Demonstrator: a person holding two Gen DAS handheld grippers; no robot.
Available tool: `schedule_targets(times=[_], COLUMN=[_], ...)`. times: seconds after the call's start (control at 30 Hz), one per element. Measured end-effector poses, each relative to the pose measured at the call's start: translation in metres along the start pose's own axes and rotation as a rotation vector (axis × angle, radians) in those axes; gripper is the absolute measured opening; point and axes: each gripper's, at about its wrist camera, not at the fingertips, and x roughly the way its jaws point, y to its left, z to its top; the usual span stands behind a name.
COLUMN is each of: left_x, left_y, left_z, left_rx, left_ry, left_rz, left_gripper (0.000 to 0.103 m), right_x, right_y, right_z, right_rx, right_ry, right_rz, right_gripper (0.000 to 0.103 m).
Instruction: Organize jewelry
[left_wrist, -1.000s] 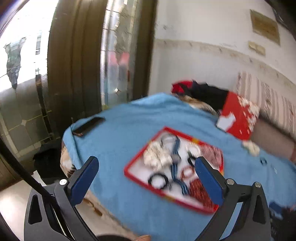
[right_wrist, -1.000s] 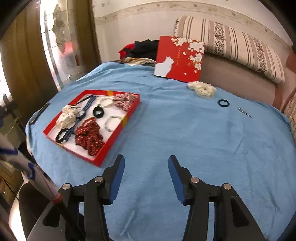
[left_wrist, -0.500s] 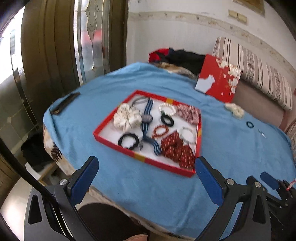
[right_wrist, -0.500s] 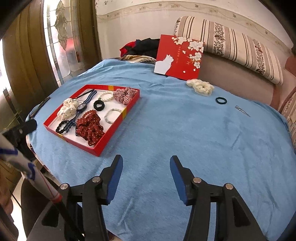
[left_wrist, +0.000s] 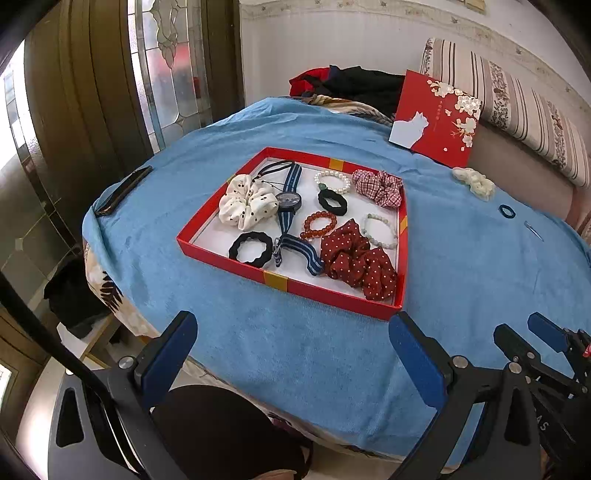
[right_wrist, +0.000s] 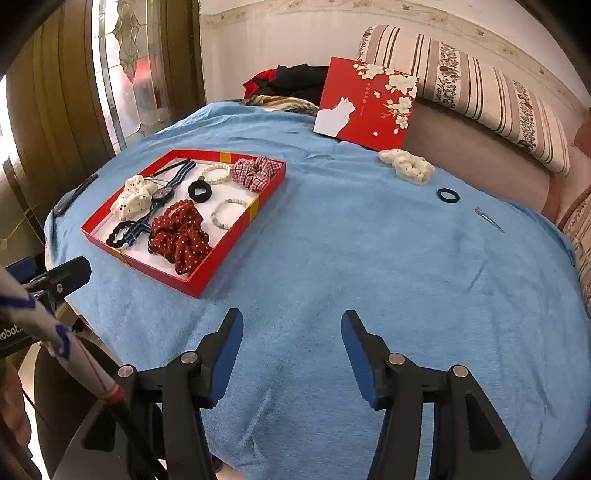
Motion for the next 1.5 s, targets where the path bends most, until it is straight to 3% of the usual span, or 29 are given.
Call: schedule_targets(times=[0.63, 1.5], left_x=[0.020, 0.022], left_y=[0.010, 0.020], left_z=[-0.006, -0.008], left_rx=[-0.017, -0.048], left_ry=[0.051, 0.083], left_rz=[-0.003, -0.009], left_gripper=[0.103, 0.103], right_x=[0.015, 0.011], right_y=[0.016, 0.029], right_z=[-0.002, -0.001], right_rx=[-0.024, -0.038], right_ry=[0.044, 0.038], right_rz=[-0.018, -0.020], right_gripper=[0.060, 0.064])
